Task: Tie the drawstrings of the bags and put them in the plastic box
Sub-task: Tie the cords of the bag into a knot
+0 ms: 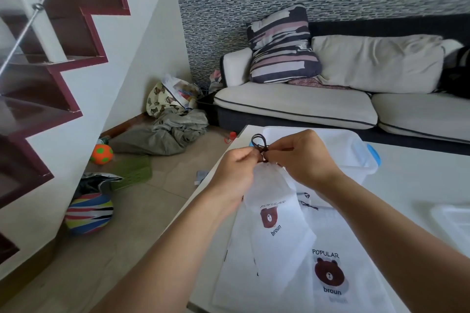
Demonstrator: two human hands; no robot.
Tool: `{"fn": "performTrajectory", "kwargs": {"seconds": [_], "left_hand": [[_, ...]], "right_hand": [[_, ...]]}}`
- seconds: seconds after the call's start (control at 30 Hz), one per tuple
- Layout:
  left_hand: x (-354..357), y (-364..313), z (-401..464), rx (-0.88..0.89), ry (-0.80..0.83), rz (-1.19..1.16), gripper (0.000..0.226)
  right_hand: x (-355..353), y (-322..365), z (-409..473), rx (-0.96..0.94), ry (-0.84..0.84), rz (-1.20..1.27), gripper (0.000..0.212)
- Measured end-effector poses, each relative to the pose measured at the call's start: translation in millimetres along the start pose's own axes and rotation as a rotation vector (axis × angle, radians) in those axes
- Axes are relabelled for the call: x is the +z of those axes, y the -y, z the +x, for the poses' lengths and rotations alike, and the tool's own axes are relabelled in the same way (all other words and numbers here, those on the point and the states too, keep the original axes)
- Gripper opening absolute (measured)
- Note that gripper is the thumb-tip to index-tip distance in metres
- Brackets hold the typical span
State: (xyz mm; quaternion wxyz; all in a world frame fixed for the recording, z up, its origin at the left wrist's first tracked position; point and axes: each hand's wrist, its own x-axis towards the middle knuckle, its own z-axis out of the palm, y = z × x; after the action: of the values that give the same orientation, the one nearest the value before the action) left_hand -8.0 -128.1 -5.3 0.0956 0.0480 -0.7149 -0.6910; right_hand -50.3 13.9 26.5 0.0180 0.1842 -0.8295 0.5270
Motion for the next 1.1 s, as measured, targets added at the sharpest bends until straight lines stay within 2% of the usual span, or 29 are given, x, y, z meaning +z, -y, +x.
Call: {"fn": "performTrajectory", "kwargs": {"seconds": [0.1, 0.2, 0.3, 0.43, 0.57, 0.7, 0.83, 0.93, 1.0, 1.1], "left_hand": [[-6, 0, 3, -0.001, -0.042, -0.016, 0.035], [-11, -3, 7, 0.003, -0.12, -0.033, 0.014], [-14, -3, 9, -0.05, -0.154, -0.069, 0.026], [-14, -7, 6, -0.088, -0.171, -0.13, 0.006], [-13, -6, 5, -0.085, -0.176, -0.147, 0.007], [-15, -7, 3, -0.04, -0.143, -0.137, 0.01], [-13, -8, -2, 0.109, -0.099, 0.051, 0.017], [-9, -12, -5, 0.176, -0.105, 0.089, 0.015], [-7, -12, -6, 0.193, -0.092, 0.09, 0.006], [-9, -12, -4, 0.12, -0.117, -0.003, 0.014]], "right_hand": [[3, 0, -3, -0.055, 0.011, -0.084, 0.013], [4, 0, -3, -0.133, -0.011, -0.118, 0.016], [8, 1, -4, -0.224, -0.012, -0.162, 0.018], [10, -2, -1, -0.314, -0.043, -0.243, 0.015], [12, -2, -4, -0.407, -0.046, -0.31, 0.014], [9, -1, -2, -0.398, -0.012, -0.305, 0.018], [5, 2, -1, -0.377, -0.007, -0.323, 0.02], [2, 3, 0, -0.386, -0.011, -0.337, 0.021], [2, 3, 0, -0.406, -0.01, -0.353, 0.018], [4, 3, -3, -0.425, -0.004, -0.36, 0.017]]}}
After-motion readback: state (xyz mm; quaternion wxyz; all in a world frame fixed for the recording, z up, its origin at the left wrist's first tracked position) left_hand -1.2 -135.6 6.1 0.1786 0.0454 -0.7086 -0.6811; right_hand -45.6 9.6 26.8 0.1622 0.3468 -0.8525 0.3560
